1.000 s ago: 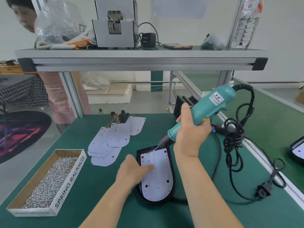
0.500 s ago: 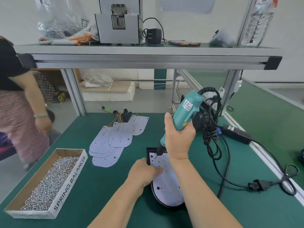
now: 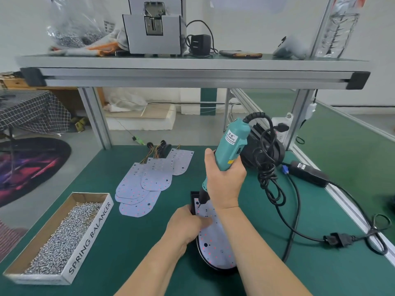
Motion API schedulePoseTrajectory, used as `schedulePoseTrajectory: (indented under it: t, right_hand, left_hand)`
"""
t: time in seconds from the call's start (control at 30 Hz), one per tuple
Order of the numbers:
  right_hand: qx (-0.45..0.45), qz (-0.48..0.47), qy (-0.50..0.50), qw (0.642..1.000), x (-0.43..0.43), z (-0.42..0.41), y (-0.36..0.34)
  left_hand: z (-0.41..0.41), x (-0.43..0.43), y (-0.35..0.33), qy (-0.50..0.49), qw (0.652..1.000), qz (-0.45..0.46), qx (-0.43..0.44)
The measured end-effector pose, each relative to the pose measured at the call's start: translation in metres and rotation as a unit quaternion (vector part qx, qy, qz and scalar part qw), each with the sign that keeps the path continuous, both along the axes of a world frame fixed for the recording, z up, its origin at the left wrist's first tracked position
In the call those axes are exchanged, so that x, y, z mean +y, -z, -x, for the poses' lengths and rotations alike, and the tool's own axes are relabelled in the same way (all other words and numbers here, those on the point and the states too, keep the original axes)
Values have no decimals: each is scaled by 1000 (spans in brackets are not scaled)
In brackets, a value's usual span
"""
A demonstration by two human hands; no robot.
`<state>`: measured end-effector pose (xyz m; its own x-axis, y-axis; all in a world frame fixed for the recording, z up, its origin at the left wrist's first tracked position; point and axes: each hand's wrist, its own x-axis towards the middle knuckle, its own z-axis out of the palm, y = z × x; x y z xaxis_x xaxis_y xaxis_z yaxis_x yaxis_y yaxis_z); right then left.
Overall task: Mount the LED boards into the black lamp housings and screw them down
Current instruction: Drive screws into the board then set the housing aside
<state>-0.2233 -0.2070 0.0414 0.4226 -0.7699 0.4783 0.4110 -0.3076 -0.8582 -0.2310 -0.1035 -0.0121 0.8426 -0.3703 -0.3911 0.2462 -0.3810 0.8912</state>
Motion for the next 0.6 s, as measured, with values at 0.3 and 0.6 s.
schedulePoseTrajectory:
  t: [0.3, 0.6]
  right_hand:
    - [25, 4, -18, 1000, 1, -5, 6]
    - [29, -11, -35, 999, 4, -3, 6]
  left_hand:
    - [-2, 0, 5, -16, 1000, -3, -5]
    - [-2, 0, 4, -14, 1000, -10, 2]
